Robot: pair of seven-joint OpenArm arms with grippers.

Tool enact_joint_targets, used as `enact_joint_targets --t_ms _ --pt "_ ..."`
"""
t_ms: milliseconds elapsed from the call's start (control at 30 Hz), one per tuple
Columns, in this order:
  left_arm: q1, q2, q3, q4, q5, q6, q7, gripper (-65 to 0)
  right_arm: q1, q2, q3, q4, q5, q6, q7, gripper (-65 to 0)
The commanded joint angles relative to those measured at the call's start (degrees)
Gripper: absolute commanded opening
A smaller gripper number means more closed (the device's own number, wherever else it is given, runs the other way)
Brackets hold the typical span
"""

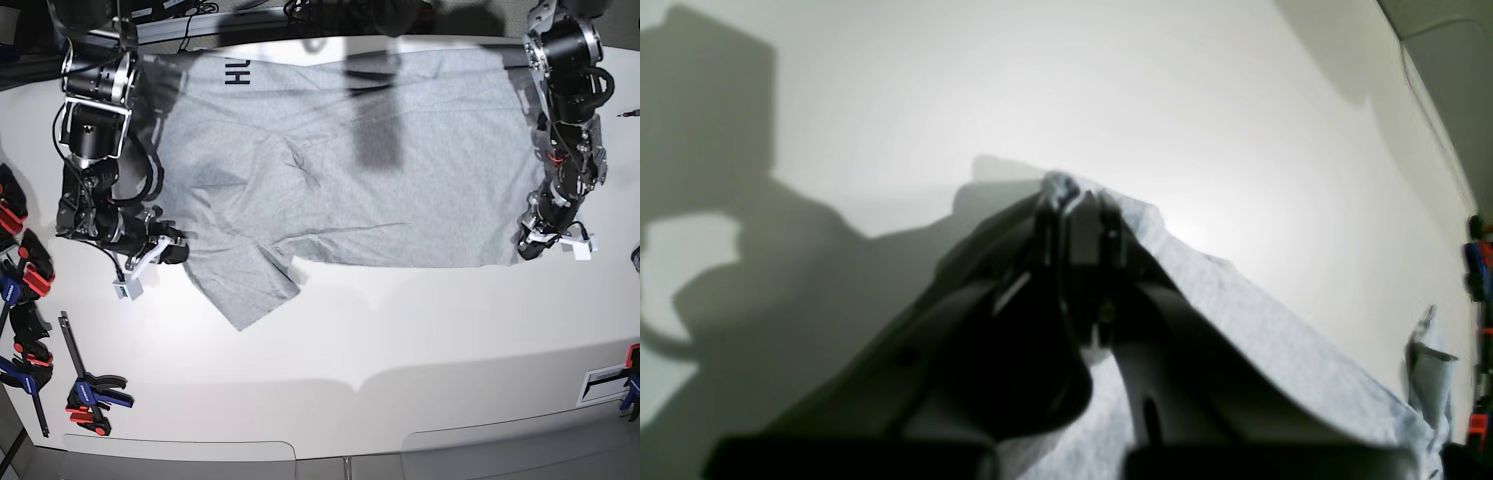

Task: Fold the T-shirt properly
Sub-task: 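Lift the hem with both grippers and fold it over toward the collar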

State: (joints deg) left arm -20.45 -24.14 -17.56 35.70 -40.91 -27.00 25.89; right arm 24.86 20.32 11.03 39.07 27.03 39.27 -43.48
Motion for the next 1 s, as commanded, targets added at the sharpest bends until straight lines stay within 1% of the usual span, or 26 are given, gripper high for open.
enact_joint_targets --t_ms 0,33,67,133,200,300,333,400,467,533,567,667,833,967 --pt "-0.6 -0.7 0.1 0.3 -0.4 -1.6 1.2 -65.0 0.4 0.2 -0.2 0.3 -1.0 -0.7 -1.8 -65.0" --pt "-0.7 -0.7 0.1 0.3 -1.4 -3.7 1.6 -65.0 0.4 0.2 -0.2 0.9 0.0 -0.6 -1.6 -65.0" --pt "-0.6 -0.7 0.1 0.3 -2.3 -4.8 1.6 -65.0 0.4 0.2 -0.2 1.5 0.8 -0.4 -1.7 -65.0" --pt "-0.6 -0.6 0.1 0.3 -2.7 -4.8 1.8 -65.0 0.4 0.2 -0.2 2.6 2.4 0.7 -2.9 -65.0" --pt "-0.5 -0.7 0.1 0.3 -2.7 -4.8 1.9 -65.0 0.3 0.2 -0.2 3.4 3.8 0.7 -4.6 -65.0" --pt "-0.5 -1.0 0.0 0.3 -2.8 -4.8 1.9 -65.0 -0.6 0.2 -0.2 4.7 7.0 0.7 -5.0 -65.0" --pt "-0.5 -1.2 0.0 0.3 -2.8 -5.2 1.9 -65.0 -1.0 0.2 -0.1 5.4 8.2 0.7 -5.0 -65.0" --pt "-0.5 -1.6 0.0 0.3 -4.0 -8.0 2.1 -65.0 -2.2 0.2 -0.1 7.3 10.5 0.7 -5.1 -65.0" --pt "-0.5 -2.1 0.0 0.3 -6.4 -9.8 4.0 -65.0 -3.9 0.2 -0.1 10.0 11.8 0.7 -5.7 -65.0" --pt "-0.5 -2.3 0.0 0.4 -9.2 -10.2 5.9 -65.0 -6.3 0.2 -0.1 13.9 12.9 0.7 -6.3 -65.0" --pt "-0.5 -2.5 0.0 0.4 -10.0 -10.4 6.2 -65.0 -7.6 0.2 -0.1 16.2 13.1 0.7 -6.4 -65.0" --pt "-0.5 -3.3 0.0 0.4 -10.9 -12.6 6.9 -65.0 -12.0 0.2 -0.1 23.8 15.6 0.7 -6.6 -65.0" --pt "-0.5 -4.7 0.0 0.4 -17.6 -13.0 12.1 -65.0 -17.8 0.2 -0.1 35.3 16.3 0.7 -8.3 -65.0" --pt "-0.5 -5.3 0.0 0.4 -17.7 -13.0 12.7 -65.0 -19.4 0.2 -0.1 38.7 16.3 0.7 -8.9 -65.0"
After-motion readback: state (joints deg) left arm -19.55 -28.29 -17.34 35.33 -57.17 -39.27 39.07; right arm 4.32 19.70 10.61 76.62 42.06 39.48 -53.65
